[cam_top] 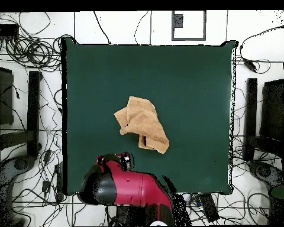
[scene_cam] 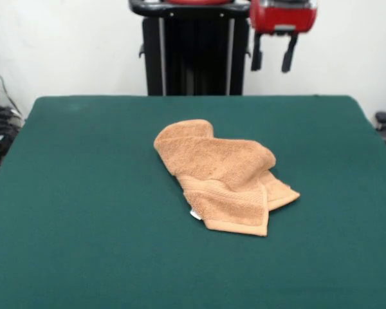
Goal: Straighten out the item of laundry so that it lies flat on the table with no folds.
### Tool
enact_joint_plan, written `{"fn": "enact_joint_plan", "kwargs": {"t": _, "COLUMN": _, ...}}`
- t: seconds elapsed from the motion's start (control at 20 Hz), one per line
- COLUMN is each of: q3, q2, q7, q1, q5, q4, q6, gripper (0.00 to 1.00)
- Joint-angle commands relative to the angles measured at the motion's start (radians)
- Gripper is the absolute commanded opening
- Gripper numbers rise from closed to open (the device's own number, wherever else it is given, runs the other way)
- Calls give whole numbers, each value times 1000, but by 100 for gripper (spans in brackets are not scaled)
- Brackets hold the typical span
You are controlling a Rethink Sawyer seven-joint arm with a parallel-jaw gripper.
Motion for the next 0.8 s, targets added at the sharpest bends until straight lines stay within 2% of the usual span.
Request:
{"fn": "enact_joint_plan", "kwargs": {"t": 0.05, "q3": -106, "q2": 186, "q7": 231, "q1": 77, "q5": -13, "q4": -103, "q6": -138, "gripper": 100}}
{"fn": "enact_joint_plan", "kwargs": {"t": 0.45, "q3": -143, "q2": 283, "q7": 227, "q1": 118, "q5": 42, "q4": -152, "q6": -234, "gripper": 100}}
{"fn": "enact_joint_plan", "kwargs": {"t": 0.8, "q3": -149, "q2": 307, "q7": 255, "q1": 144, "q5": 106, "q4": -176, "q6": -271, "gripper": 100}}
